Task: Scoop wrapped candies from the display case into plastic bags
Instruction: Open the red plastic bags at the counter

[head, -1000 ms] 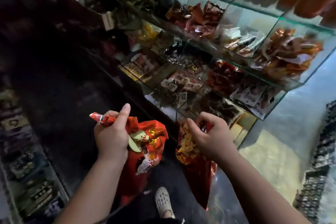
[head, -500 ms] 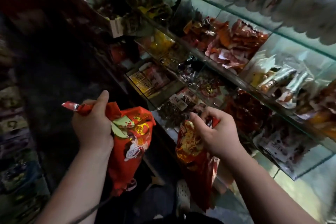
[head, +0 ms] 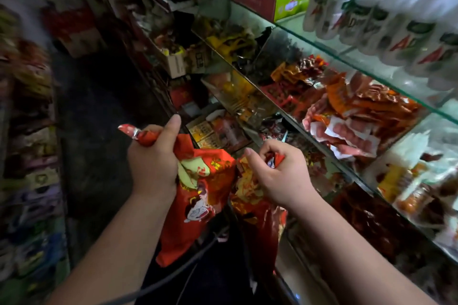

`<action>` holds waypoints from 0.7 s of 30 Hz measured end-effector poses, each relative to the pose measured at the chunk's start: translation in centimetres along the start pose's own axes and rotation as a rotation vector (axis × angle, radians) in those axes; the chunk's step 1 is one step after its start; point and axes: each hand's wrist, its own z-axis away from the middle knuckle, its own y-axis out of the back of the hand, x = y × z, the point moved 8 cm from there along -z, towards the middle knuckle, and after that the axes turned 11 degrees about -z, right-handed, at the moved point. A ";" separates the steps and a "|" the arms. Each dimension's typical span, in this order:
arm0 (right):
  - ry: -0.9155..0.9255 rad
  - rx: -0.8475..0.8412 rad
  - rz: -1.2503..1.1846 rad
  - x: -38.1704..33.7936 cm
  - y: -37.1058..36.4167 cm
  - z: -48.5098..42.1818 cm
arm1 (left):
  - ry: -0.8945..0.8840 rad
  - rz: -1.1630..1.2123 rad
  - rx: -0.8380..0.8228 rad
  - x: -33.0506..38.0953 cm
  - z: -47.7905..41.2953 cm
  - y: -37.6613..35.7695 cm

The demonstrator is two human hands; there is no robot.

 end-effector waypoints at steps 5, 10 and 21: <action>0.002 0.036 -0.040 2.4 -1.0 -3.8 | -0.035 -0.055 -0.063 0.5 -3.8 -4.8; -0.080 0.055 -0.002 7.1 -3.9 -7.5 | 0.007 -0.023 -0.155 -1.9 -9.9 -9.7; -0.418 0.435 0.172 18.9 -10.4 -11.6 | -0.092 -0.110 -0.875 -13.2 -20.2 -22.6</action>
